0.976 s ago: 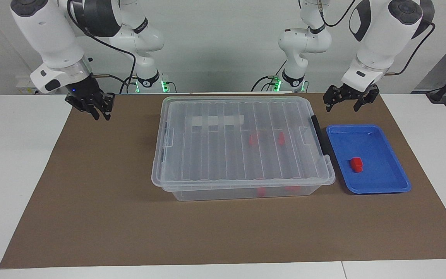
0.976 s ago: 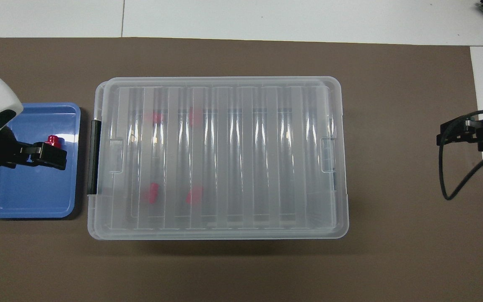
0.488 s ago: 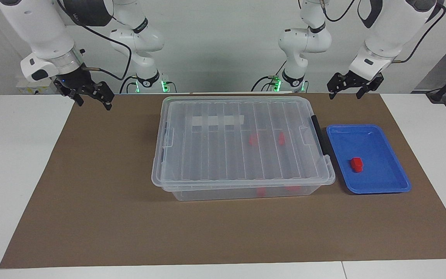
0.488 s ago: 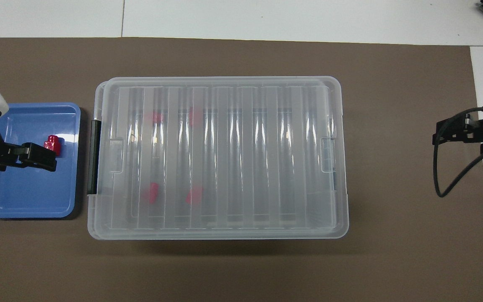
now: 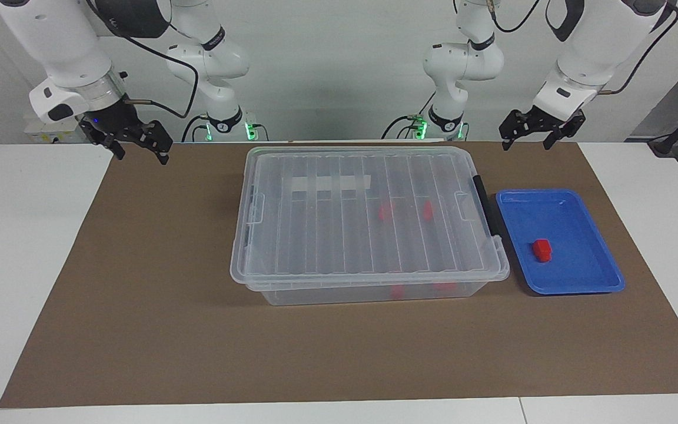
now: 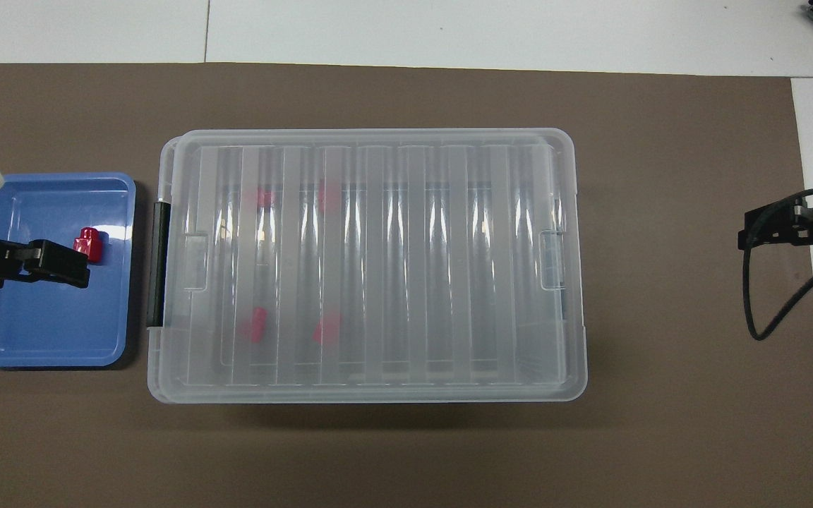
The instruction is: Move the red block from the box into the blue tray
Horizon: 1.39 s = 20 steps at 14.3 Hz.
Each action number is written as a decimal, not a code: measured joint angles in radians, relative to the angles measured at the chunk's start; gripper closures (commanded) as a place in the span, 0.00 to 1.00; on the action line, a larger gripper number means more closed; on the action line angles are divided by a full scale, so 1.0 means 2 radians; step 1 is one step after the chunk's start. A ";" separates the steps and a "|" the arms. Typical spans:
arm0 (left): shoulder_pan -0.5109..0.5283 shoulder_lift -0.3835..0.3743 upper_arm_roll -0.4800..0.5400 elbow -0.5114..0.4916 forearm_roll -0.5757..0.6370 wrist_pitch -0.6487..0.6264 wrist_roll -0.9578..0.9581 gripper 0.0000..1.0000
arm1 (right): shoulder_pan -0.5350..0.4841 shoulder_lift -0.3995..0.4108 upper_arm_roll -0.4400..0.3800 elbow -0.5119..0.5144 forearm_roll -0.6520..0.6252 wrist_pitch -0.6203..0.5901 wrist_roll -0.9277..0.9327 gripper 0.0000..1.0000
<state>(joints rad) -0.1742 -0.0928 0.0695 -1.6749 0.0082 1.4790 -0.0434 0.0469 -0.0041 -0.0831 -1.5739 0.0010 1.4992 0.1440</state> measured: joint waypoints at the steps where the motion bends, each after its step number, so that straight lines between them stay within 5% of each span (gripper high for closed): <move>1: 0.000 -0.001 0.001 0.000 0.000 0.000 0.002 0.00 | 0.001 0.000 0.000 0.000 0.000 0.000 0.000 0.00; 20: 0.037 -0.002 -0.005 0.002 0.000 0.039 0.058 0.00 | 0.006 -0.006 0.000 -0.012 0.000 0.028 0.000 0.00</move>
<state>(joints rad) -0.1005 -0.0958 0.0600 -1.6710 0.0078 1.5565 0.0728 0.0594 -0.0160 -0.0832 -1.5982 0.0002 1.5542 0.1433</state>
